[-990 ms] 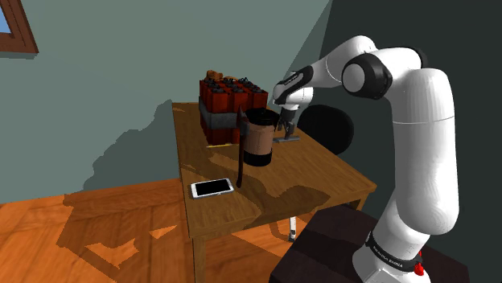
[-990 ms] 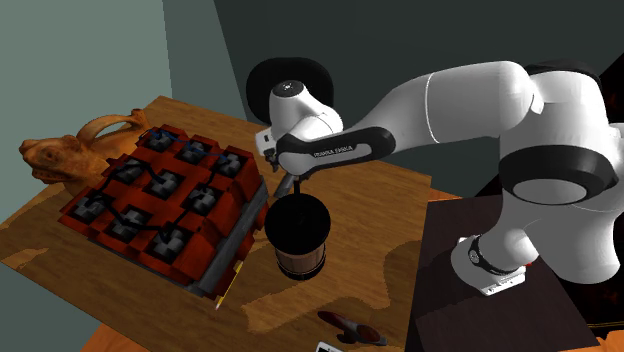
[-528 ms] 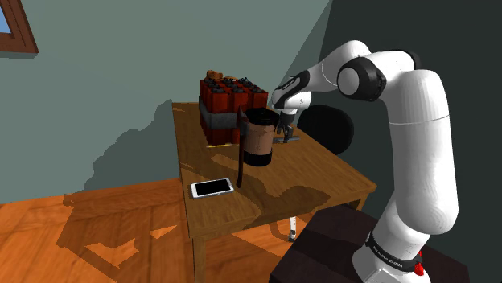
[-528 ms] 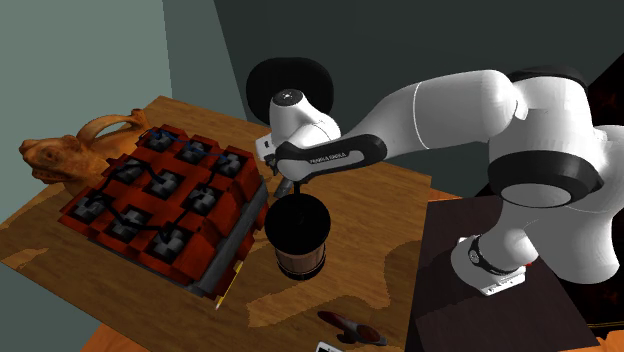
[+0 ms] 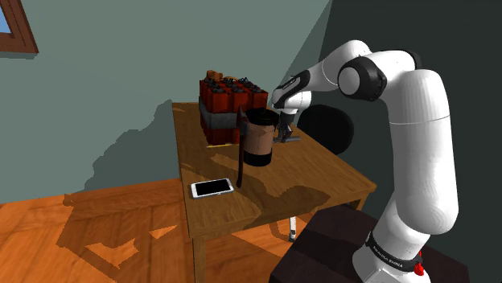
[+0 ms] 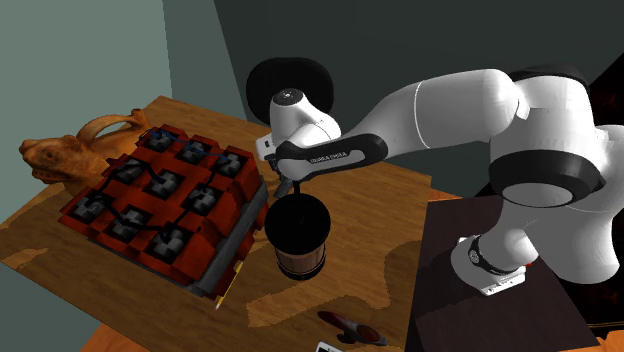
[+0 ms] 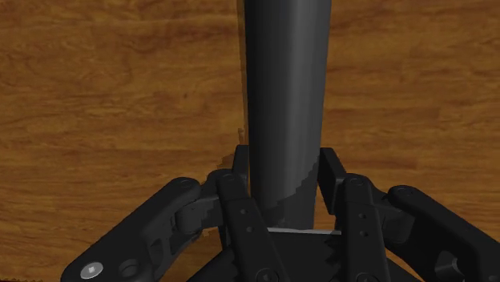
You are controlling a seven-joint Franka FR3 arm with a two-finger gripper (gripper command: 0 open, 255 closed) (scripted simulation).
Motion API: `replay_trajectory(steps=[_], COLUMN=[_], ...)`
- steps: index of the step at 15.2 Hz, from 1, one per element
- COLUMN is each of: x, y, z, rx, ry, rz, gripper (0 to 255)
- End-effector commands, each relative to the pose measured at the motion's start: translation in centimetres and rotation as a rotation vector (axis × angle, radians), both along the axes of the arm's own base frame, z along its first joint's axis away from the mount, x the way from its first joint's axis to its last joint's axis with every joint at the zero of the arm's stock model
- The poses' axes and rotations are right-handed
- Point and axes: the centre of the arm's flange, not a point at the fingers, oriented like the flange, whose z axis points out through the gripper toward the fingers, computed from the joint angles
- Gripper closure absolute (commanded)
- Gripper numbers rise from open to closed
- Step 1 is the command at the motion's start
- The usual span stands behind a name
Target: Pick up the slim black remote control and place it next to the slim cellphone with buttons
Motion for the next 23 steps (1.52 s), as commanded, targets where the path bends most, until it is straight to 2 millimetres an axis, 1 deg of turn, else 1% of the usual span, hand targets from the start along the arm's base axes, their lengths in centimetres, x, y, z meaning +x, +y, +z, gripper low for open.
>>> replay_trajectory(steps=[1,6,23], x=[0.0,0.1,0.1], y=[0.0,0.0,0.0], z=[-0.2,-0.2,8.6], rx=[-0.004,-0.004,-0.004], ry=[-0.002,-0.002,-0.002], rz=[0.0,0.0,0.0], gripper=[255,255,255])
